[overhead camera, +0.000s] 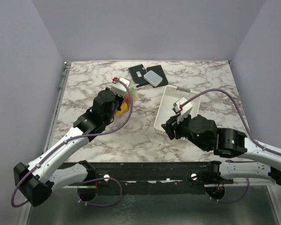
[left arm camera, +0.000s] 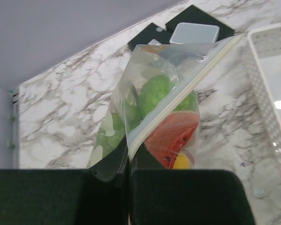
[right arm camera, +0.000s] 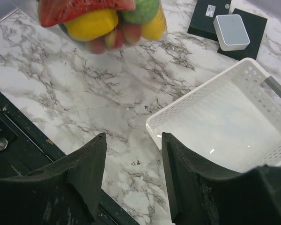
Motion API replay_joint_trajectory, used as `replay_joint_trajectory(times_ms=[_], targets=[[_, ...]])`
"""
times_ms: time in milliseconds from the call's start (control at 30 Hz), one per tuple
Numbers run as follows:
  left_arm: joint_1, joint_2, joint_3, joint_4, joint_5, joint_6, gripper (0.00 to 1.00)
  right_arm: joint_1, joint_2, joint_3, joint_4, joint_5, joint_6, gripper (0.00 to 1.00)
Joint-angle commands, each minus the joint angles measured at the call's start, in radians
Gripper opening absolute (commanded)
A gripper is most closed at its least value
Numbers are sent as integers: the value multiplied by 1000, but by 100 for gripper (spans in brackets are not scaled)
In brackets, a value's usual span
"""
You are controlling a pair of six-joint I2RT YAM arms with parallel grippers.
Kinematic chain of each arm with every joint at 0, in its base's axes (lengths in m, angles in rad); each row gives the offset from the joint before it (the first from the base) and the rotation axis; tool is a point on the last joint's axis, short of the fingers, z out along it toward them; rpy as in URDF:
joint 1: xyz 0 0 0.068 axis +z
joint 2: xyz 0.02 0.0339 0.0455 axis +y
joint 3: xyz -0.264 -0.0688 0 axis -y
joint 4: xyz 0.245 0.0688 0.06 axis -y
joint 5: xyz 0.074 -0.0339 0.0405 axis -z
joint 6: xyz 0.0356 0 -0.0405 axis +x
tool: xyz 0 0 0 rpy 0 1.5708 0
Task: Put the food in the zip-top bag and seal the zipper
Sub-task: Place the zipper food storage bag at the center of the board.
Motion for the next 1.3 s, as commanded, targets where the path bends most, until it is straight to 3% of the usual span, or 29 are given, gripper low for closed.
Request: replay_joint_trajectory(times_ms=[0,133,433,933,1000,1267], targets=[[0,80,33,152,-230,134,0,-2,18,-34,82,36,25,57],[0,179,19,216,-297,191,0,-3,31,-55,88,37,24,59],[-29,392,-1,247,-310,75,0,-4,-2,-116,100,7,46,60],[-113,395,-147,221,-137,-366,0,-4,-52,-180,80,34,76,70],[-114,390,-165,221,-96,-408,6,-4,-36,-189,84,48,85,73],[-113,343,-231,221,98,-544,44,-58,21,-242,143,45,97,77]])
